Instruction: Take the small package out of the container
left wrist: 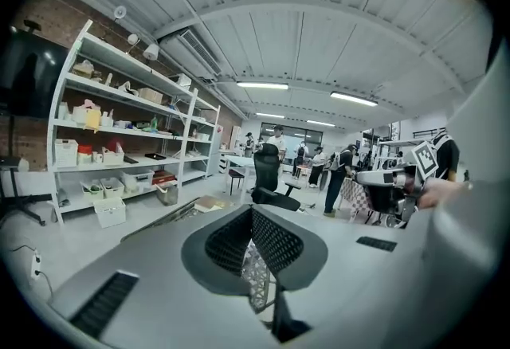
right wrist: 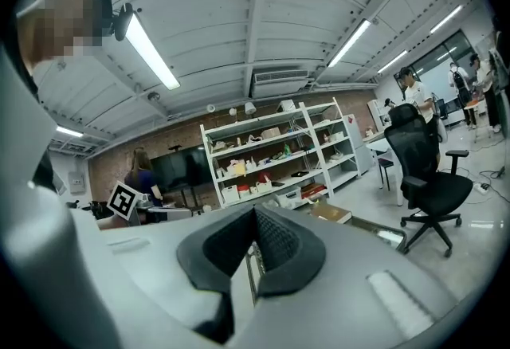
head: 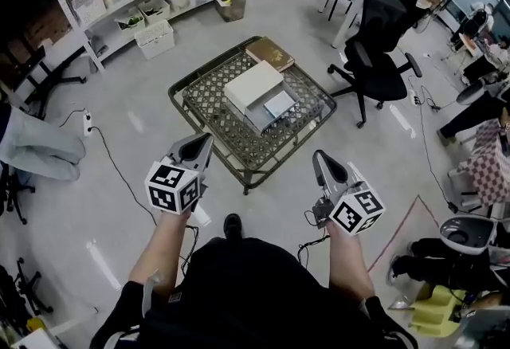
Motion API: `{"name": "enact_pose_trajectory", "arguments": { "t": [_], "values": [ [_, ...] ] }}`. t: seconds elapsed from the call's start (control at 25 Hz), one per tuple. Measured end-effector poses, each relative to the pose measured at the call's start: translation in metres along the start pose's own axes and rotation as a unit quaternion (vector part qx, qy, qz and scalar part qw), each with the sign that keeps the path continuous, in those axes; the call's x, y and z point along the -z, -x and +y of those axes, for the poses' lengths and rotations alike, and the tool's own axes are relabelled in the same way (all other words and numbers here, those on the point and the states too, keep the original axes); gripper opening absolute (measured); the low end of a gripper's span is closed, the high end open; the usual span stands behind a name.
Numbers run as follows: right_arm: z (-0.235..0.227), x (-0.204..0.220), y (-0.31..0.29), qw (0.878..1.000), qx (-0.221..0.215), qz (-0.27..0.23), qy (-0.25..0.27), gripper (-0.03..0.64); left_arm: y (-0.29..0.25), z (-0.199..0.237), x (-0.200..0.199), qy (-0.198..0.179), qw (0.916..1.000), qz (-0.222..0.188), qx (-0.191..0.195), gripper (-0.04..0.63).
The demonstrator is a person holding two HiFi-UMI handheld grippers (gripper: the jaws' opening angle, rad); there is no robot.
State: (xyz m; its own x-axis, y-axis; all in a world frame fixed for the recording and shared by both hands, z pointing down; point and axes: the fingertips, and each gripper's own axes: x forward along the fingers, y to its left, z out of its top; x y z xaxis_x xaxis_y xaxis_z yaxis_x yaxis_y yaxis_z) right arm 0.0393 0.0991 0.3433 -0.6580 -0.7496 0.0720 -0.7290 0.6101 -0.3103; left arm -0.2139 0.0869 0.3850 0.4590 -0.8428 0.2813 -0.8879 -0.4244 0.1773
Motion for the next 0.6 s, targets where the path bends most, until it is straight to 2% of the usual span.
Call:
{"name": "enact_pose_trajectory", "arguments": {
  "t": [0.28, 0.6],
  "values": [
    [0.002, -0.004, -0.046, 1.0, 0.001, 0.018, 0.011, 0.009, -0.031, 0.019, -0.022, -0.02, 0.9984, -0.026, 0.046, 0.006],
    [-0.029, -0.005, -0.077, 1.0, 0.006, 0.028, -0.002, 0.009, -0.077, 0.021, -0.014, -0.019, 0.9983, 0.001, 0.056, 0.008]
  ]
}}
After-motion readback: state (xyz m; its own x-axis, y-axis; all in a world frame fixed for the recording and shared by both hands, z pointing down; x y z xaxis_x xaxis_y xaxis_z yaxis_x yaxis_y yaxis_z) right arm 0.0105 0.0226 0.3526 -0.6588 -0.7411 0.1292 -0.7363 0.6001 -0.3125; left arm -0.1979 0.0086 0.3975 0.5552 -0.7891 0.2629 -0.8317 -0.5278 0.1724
